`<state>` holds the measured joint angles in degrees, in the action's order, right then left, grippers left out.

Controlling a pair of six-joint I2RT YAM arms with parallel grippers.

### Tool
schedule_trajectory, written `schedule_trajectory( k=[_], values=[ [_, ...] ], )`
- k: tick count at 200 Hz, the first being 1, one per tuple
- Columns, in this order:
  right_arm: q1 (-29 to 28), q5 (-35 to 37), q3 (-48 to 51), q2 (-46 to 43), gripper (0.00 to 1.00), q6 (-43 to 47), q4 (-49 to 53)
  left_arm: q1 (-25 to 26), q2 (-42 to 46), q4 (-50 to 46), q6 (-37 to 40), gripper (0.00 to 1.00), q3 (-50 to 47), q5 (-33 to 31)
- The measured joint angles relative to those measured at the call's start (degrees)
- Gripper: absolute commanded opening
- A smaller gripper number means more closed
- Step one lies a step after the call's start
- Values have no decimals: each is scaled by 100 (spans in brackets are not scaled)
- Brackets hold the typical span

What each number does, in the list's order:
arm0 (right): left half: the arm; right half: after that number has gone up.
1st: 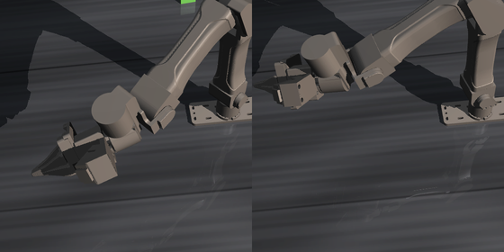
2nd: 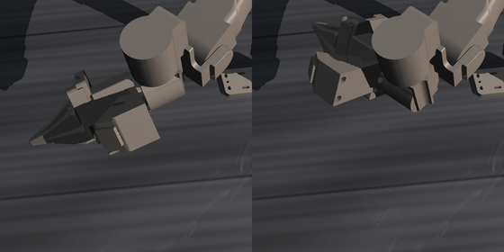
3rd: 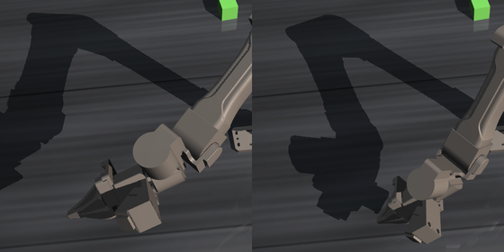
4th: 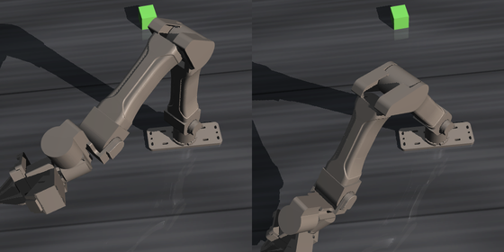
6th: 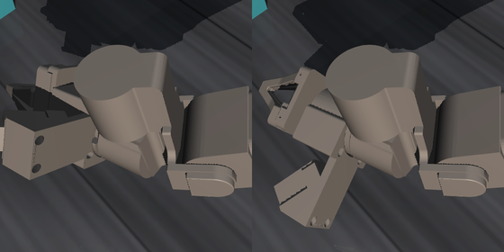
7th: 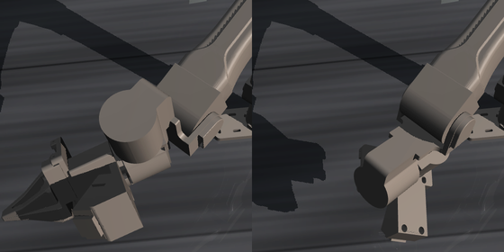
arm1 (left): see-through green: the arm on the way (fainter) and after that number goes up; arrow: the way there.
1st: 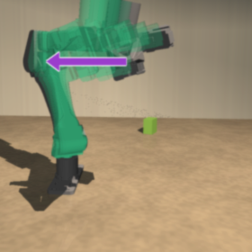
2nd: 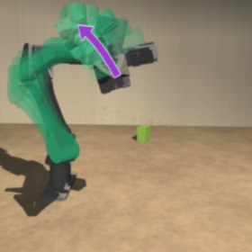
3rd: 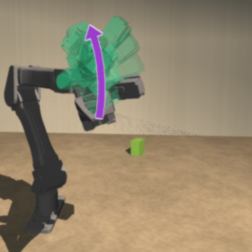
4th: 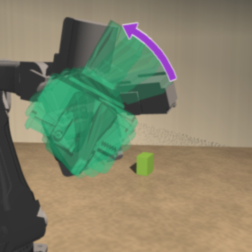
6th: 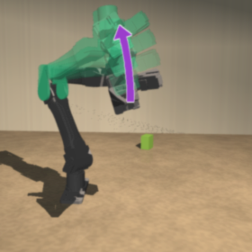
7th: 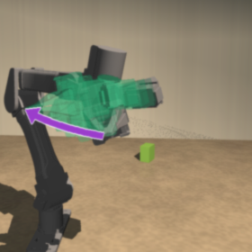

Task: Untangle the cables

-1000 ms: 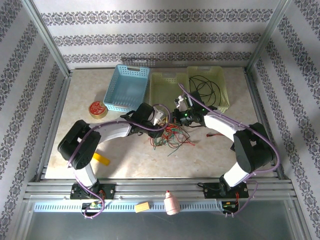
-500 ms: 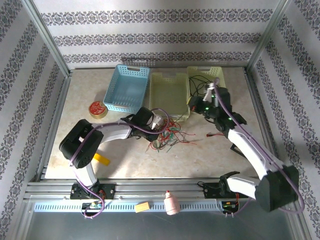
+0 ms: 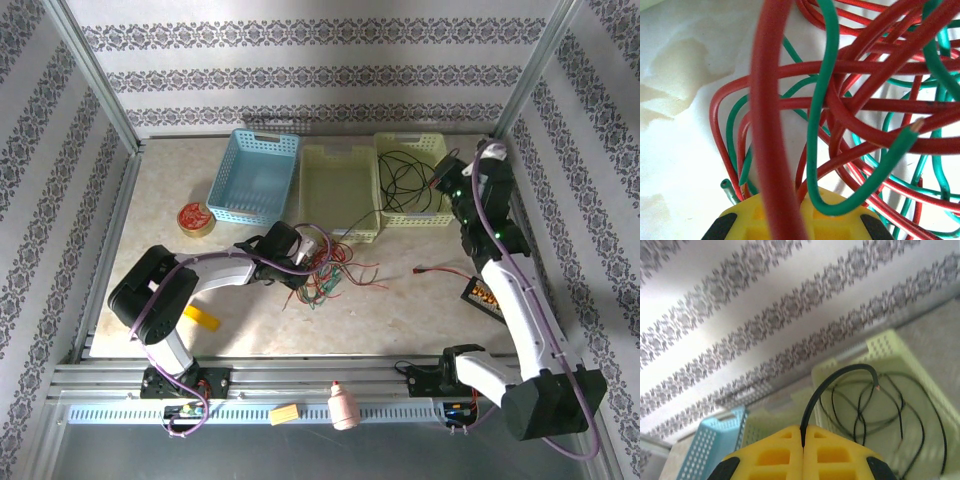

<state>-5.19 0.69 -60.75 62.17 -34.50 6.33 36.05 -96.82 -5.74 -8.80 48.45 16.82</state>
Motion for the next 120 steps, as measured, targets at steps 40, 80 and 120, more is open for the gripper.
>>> schedule_trajectory(
  k=[40, 80, 120],
  values=[
    [7, 2, -1071, 411, 0, 468, -326, 0, 2, 0, -46, 0, -17, -197],
    [7, 129, -2085, 649, 0, 907, -581, 0, 2, 11, -138, 0, -35, -238],
    [7, 402, -3049, 833, 0, 1305, -616, 0, 20, 72, -177, 0, -92, -282]
  ],
)
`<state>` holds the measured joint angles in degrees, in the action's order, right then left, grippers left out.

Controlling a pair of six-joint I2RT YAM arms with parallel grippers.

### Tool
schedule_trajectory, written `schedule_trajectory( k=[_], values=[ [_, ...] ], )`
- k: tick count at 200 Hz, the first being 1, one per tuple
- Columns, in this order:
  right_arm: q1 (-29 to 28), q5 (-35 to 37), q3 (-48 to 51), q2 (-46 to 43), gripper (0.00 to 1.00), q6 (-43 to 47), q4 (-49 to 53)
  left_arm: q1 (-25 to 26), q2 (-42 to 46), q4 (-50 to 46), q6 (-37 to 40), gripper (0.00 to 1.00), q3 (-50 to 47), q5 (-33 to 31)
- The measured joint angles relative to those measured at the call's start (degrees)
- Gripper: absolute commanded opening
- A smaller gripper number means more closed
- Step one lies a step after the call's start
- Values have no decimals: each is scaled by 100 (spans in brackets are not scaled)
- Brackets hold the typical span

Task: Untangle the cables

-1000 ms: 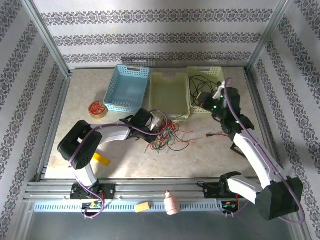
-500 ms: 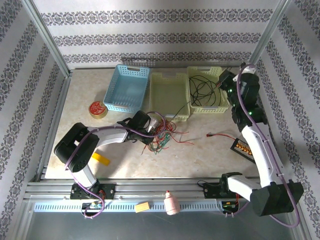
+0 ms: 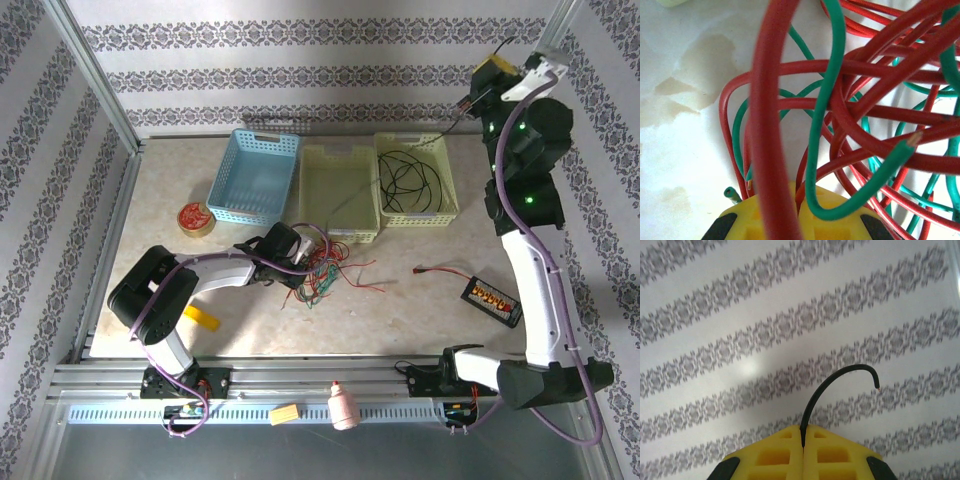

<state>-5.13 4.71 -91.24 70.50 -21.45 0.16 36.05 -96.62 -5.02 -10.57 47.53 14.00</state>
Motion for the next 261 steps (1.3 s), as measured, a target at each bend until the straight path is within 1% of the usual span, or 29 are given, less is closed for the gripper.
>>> schedule_trajectory(
  k=[34, 62, 77, 100, 119, 134, 159, 188, 227, 261],
  values=[
    [0, 212, -750, 243, 0, 210, 7, 0, 157, 61, -22, 0, -188, -140],
    [-81, 190, -1611, 782, 0, 227, 240, 0, 195, 96, -39, 0, -240, -168],
    [-299, 212, -2352, 1250, 0, 393, 603, 0, 197, 101, -42, 0, -243, -168],
    [-815, 396, -3569, 2022, 0, 813, 1309, 0, 197, 103, -59, 0, -243, -173],
    [-1132, 704, -4089, 2450, 0, 1126, 1755, 0, 208, 101, -70, 0, -243, -173],
    [-1231, 905, -4113, 2601, 0, 1257, 2022, 0, 232, 103, -87, 0, -258, -188],
    [-1228, 1147, -3995, 2828, 0, 1353, 2267, 0, 332, 101, -127, 0, -352, -225],
    [-1228, 1303, -3493, 2946, 0, 1401, 2317, 0, 404, 83, -149, 0, -396, -229],
    [-1189, 1217, -2739, 3029, 0, 1252, 2234, 0, 490, 74, -149, 0, -483, -232],
    [-1147, 1016, -2649, 3239, 0, 1161, 2050, 0, 529, 68, -146, 0, -494, -251]
  ],
)
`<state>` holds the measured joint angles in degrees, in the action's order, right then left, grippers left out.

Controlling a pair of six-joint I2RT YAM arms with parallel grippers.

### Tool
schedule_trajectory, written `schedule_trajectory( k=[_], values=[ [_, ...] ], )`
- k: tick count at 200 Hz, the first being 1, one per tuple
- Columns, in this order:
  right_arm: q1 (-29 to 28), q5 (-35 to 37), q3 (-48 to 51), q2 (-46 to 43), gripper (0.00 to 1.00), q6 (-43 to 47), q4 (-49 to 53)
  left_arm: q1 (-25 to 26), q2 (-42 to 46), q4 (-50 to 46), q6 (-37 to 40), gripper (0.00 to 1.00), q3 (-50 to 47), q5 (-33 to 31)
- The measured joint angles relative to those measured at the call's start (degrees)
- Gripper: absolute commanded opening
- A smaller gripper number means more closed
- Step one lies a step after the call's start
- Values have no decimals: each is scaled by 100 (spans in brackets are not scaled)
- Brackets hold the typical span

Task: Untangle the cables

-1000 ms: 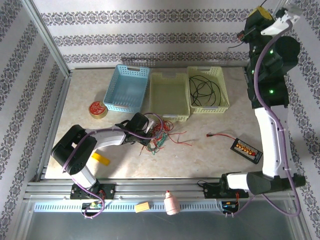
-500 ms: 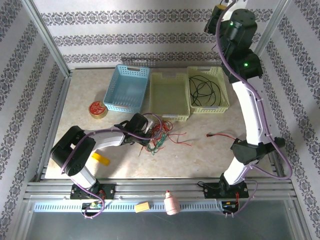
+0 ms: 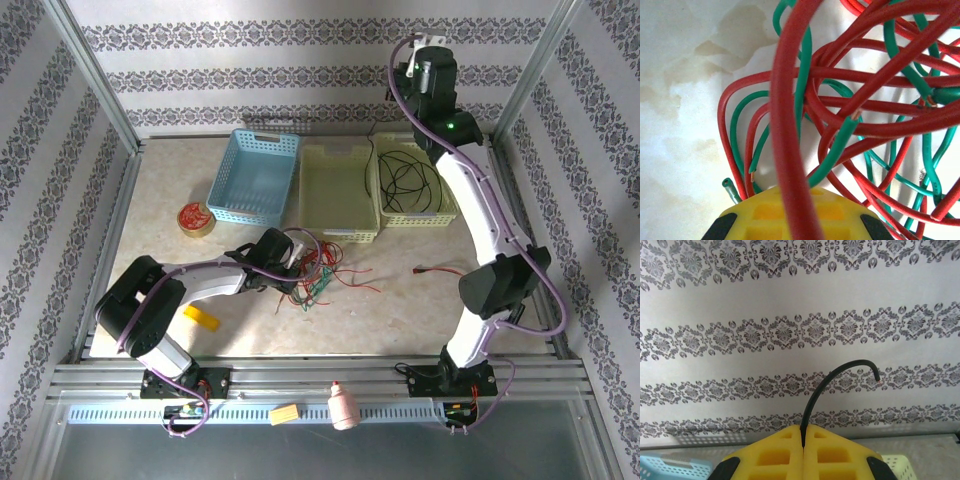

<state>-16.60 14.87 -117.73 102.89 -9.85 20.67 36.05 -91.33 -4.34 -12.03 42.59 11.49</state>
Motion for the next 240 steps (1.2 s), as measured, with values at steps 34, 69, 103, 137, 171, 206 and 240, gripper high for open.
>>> schedule_trajectory(
  k=[34, 69, 103, 137, 171, 206, 240],
  values=[
    [-2, -245, -660, 247, 0, 63, -37, 0, 0, -35, 0, 0, 0, 0],
    [-2, -299, -1945, 404, 0, 341, -125, 0, -28, -33, 0, 0, 0, 2],
    [2, -164, -2365, 234, 0, 798, -323, 0, -46, -33, 0, 0, 2, 2],
    [291, -81, -1187, -313, 0, 876, -492, 0, -48, -33, 0, 0, 2, 4],
    [599, -94, 527, -658, 0, 824, -564, 0, -92, -39, 0, 0, 37, 11],
    [527, -74, 1637, -758, 0, 957, -498, 2, -184, -103, 0, 0, 155, 26],
    [481, 15, 1917, -1093, 0, 1117, -496, 11, -212, -192, 4, 0, 221, 24]
  ],
)
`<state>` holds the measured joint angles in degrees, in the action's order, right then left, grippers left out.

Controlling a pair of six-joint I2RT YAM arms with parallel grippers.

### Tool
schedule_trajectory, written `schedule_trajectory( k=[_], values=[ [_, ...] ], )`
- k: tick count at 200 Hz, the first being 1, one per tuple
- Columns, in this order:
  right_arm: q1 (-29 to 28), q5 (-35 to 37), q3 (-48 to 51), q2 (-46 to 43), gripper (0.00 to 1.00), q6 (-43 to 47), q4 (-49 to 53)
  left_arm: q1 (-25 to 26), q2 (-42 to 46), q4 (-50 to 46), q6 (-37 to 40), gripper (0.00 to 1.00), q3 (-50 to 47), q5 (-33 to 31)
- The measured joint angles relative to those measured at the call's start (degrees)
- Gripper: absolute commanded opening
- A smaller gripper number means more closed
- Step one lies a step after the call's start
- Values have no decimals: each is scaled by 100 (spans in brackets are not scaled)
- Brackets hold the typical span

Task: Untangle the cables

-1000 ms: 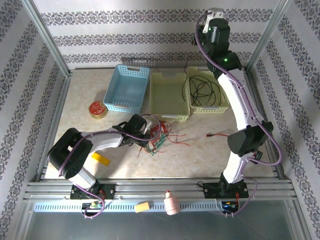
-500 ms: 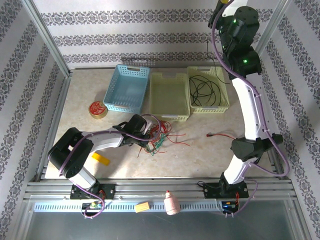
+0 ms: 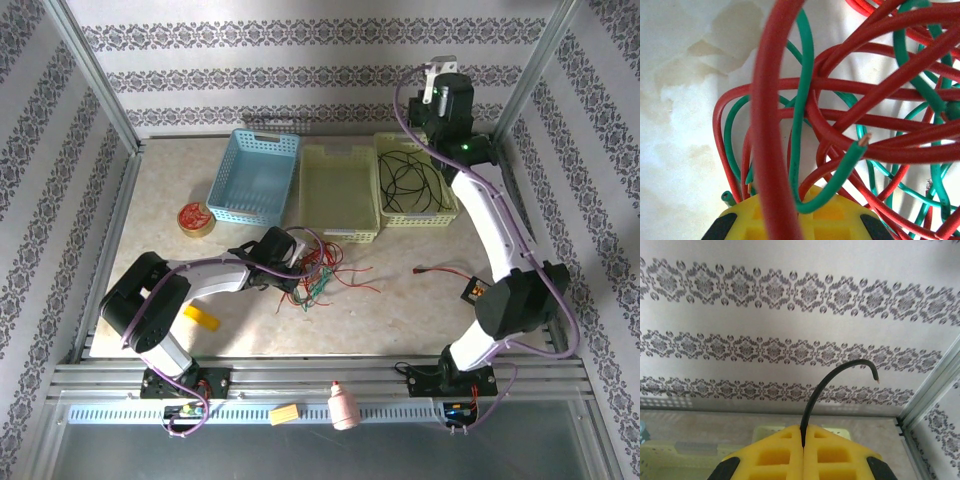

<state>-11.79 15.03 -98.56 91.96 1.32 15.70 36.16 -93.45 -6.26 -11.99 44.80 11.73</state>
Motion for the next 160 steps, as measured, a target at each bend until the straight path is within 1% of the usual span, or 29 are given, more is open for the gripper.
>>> schedule_trajectory(
  k=[17, 39, 65, 86, 120, 135, 160],
  values=[
    [2, 59, 269, -332, 0, 17, -79, 2, -11, -90, 2, 0, 59, 0],
    [7, 79, 946, -787, 0, -133, -186, 13, -11, -127, 2, 0, 74, -7],
    [74, 52, 1687, -859, 0, -535, -225, 17, -11, -149, 2, 0, 90, -15],
    [164, -68, 2022, -568, 0, -920, -186, 24, -11, -188, 2, 0, 109, -24],
    [533, -407, 2039, 181, 0, -1635, -229, 28, -37, -234, 0, 0, 164, -22],
    [719, -614, 1926, 573, 0, -1926, -225, 28, -39, -238, 0, 0, 164, -24],
    [964, -968, 1416, 1364, 0, -2365, -149, 50, -39, -249, 0, 0, 164, -46]
  ],
)
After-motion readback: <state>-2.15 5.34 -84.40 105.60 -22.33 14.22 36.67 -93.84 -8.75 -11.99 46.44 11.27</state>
